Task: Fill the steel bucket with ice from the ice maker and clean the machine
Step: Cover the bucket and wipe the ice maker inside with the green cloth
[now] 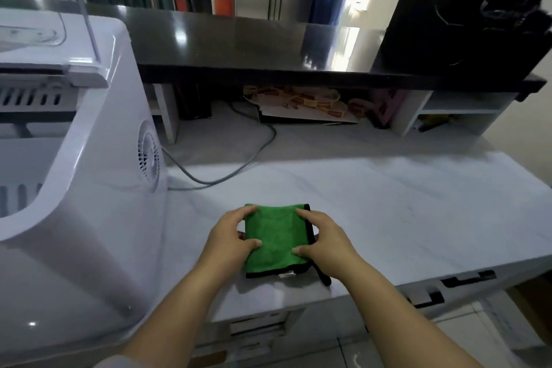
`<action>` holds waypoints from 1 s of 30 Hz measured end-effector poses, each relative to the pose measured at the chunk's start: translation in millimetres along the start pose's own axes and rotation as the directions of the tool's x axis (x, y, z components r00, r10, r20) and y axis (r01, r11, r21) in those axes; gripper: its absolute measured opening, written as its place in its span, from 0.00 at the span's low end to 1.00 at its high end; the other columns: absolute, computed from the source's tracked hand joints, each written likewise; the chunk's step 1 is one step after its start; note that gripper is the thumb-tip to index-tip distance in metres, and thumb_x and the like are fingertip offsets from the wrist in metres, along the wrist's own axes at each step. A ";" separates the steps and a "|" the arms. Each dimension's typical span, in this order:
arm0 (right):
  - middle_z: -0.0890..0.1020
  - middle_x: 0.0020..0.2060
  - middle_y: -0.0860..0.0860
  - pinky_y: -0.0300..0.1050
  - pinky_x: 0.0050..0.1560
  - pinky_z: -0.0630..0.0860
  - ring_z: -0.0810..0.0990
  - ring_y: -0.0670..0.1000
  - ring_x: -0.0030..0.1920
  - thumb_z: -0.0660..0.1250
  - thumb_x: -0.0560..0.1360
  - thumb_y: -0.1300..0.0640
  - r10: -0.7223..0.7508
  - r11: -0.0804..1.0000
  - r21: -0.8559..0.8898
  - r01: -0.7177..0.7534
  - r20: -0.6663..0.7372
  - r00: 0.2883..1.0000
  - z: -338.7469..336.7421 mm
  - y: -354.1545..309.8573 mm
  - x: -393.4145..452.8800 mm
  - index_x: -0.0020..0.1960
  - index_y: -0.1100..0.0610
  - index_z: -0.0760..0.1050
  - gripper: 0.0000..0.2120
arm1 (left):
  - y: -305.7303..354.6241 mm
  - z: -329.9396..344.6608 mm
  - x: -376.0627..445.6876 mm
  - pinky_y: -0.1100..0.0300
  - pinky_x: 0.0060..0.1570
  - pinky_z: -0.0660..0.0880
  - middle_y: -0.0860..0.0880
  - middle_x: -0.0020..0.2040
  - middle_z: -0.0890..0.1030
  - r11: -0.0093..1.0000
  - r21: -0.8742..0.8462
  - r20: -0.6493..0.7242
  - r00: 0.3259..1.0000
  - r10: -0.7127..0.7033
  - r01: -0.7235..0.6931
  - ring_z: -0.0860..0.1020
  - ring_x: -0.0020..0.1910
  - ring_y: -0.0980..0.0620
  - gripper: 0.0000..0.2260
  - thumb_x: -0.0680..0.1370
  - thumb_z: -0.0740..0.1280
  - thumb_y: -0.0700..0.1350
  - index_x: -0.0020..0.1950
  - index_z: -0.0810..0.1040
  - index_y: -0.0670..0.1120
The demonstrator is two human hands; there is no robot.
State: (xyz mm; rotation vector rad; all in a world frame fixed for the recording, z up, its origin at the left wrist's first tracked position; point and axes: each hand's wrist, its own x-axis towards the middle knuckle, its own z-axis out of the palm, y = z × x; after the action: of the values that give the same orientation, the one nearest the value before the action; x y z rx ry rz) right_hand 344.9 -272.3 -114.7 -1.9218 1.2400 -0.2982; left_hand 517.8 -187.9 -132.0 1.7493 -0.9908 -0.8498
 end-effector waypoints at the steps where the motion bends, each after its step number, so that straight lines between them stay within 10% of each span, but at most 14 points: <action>1: 0.70 0.64 0.47 0.46 0.61 0.73 0.74 0.50 0.56 0.75 0.68 0.64 0.007 1.000 -0.005 -0.007 -0.001 1.000 0.2 0.0 3.7 0.72 0.49 0.65 0.37 | -0.9 0.6 4.1 0.71 0.34 0.74 0.55 0.61 0.72 1.000 -0.003 -0.002 1.000 -0.006 0.006 0.75 0.38 0.57 0.28 0.70 0.72 0.31 0.65 0.74 0.53; 18: 0.72 0.65 0.48 0.35 0.56 0.66 0.72 0.49 0.63 0.69 0.75 0.57 0.077 0.987 -0.140 -0.074 0.016 0.997 -5.5 5.8 7.8 0.67 0.52 0.71 0.22 | -3.8 -0.6 8.5 0.65 0.45 0.69 0.47 0.50 0.76 0.979 0.170 -0.031 0.993 -0.113 0.116 0.76 0.42 0.54 0.19 0.72 0.71 0.34 0.61 0.78 0.44; 30: 0.79 0.44 0.40 0.34 0.42 0.69 0.76 0.38 0.44 0.69 0.74 0.50 -0.055 0.997 0.043 0.061 -0.136 0.989 -27.7 -13.6 -33.2 0.52 0.48 0.78 0.07 | 35.3 -11.0 -39.6 0.66 0.40 0.70 0.54 0.48 0.78 0.986 0.167 -0.091 0.996 -0.016 0.031 0.76 0.46 0.58 0.07 0.75 0.70 0.49 0.51 0.77 0.53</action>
State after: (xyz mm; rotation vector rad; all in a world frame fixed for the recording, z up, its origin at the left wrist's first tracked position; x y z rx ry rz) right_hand 321.6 -255.6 -79.7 -1.9260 1.2545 -0.4901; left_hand 501.0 -157.3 -90.6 1.9280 -1.0087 -0.7133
